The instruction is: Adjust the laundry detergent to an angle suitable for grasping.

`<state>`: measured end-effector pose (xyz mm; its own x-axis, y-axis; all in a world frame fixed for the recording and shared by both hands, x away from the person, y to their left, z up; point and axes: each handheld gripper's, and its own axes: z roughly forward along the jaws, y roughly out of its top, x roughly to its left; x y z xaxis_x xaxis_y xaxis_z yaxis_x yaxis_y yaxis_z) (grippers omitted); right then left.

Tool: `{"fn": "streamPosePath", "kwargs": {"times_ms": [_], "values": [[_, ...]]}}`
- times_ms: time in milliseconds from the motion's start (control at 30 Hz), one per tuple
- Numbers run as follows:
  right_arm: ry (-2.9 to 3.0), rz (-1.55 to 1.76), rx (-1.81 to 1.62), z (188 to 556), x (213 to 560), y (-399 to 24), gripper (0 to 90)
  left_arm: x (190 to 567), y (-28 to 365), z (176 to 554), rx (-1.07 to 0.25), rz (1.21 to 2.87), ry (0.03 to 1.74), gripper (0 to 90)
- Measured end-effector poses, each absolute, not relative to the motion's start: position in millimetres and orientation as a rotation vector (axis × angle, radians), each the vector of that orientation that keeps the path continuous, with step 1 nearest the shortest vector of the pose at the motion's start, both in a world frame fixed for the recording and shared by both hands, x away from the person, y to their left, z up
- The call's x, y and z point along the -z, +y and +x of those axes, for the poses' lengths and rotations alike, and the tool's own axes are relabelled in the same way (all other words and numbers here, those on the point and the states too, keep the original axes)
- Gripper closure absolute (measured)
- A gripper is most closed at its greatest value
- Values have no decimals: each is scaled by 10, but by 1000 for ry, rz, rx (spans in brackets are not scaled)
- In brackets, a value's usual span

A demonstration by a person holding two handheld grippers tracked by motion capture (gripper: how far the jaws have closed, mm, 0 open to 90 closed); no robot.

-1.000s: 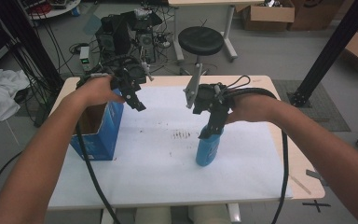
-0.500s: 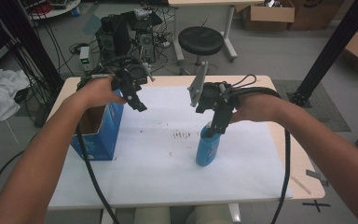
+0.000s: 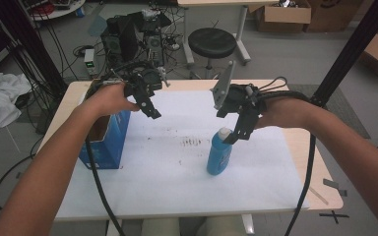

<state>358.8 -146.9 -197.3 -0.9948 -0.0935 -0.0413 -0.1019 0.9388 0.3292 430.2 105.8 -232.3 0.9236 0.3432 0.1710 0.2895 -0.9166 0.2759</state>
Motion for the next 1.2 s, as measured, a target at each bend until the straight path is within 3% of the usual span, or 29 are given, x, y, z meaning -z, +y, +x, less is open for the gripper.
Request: {"fn": "streamPosePath", "kwargs": {"times_ms": [667,1200], "values": [[3045,-17,-545,3574,1971,-1958,180,2429,1045,4142,-307,2811,523,197],[3051,172,-449,3637,2346,-2511,180,2462,1036,4114,-310,2804,529,197]]}}
